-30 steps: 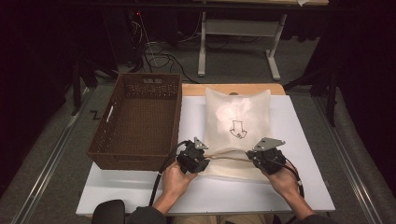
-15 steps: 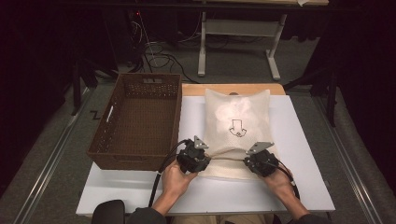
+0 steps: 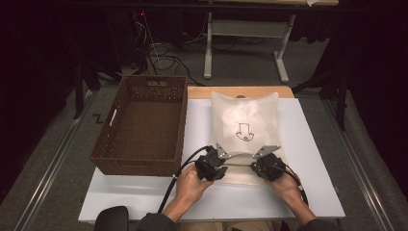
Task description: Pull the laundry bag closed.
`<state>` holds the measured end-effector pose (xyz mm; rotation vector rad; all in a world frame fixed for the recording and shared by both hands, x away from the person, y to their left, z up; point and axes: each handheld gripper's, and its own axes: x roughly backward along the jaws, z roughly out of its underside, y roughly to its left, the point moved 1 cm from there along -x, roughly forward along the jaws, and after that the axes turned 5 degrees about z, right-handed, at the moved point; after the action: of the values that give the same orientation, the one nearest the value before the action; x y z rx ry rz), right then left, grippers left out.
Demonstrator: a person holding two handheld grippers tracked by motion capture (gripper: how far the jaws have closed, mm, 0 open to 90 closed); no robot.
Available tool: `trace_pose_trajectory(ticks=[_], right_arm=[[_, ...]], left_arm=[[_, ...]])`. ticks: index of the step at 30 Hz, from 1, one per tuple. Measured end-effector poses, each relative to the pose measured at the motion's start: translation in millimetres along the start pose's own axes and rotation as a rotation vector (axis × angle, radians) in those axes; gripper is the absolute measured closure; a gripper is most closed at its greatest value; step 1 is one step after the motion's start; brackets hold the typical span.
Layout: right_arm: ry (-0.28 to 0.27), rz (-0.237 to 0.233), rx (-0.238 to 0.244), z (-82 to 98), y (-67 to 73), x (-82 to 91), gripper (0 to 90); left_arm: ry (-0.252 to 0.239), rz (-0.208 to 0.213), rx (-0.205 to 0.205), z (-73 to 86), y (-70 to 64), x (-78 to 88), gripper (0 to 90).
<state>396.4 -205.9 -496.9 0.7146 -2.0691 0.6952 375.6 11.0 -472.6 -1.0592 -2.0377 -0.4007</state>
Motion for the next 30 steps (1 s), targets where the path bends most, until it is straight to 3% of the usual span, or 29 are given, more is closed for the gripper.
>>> trace_pose_trajectory(ticks=[8,12,15,24,27,30], right_arm=[[0.002,-0.003,0.002,-0.1,-0.2,-0.4,85.7],[0.004,0.001,0.006,-0.2,0.1,-0.2,85.7],[0.004,0.001,0.005,-0.2,0.2,-0.2,85.6],[0.003,0.005,0.008,0.0,0.6,-0.5,84.8],[0.005,0.005,0.010,-0.1,0.5,-0.6,84.5],[0.009,0.004,0.003,-0.5,0.0,-0.9,83.8]], left_arm=[[-0.012,-0.022,0.091,14.3,16.7,25.9,65.1],[0.017,-0.043,0.127,17.1,22.3,19.7,61.7],[0.034,-0.031,0.169,19.6,27.9,9.4,58.1],[0.054,-0.023,0.210,20.6,37.8,-3.9,55.8],[0.067,-0.046,0.192,20.8,39.0,-6.9,57.0],[0.073,-0.031,0.181,21.2,39.1,-7.8,61.8]])
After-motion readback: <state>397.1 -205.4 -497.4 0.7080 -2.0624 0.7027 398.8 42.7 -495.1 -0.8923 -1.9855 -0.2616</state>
